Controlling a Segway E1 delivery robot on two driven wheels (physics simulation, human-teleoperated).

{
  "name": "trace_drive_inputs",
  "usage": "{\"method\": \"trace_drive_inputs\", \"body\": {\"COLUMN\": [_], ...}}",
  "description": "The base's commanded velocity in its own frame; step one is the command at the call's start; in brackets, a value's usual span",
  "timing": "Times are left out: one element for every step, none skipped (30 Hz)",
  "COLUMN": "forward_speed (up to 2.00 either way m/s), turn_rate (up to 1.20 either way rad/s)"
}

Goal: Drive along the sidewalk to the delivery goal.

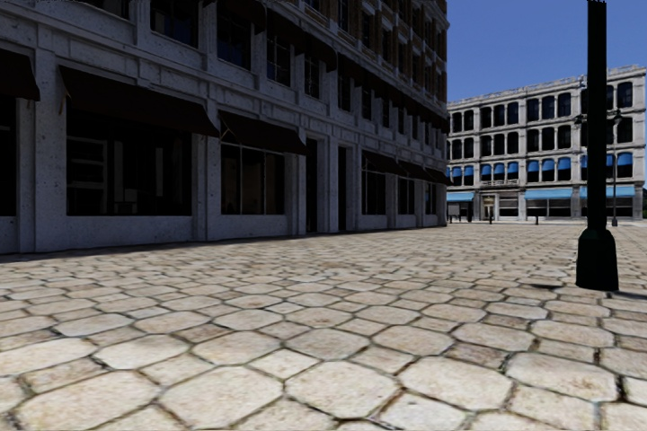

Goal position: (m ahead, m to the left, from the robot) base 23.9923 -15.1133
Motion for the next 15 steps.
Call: {"method": "trace_drive_inputs", "body": {"forward_speed": [1.86,1.86,1.86,1.86,1.86,1.86,1.86,1.86,1.86,1.86,1.86,1.86,1.86,1.86,1.86], "turn_rate": [0.00,0.00,0.00,0.00,0.00,0.00,0.00,0.00,0.00,0.00,0.00,0.00,0.00,0.00,0.00]}}
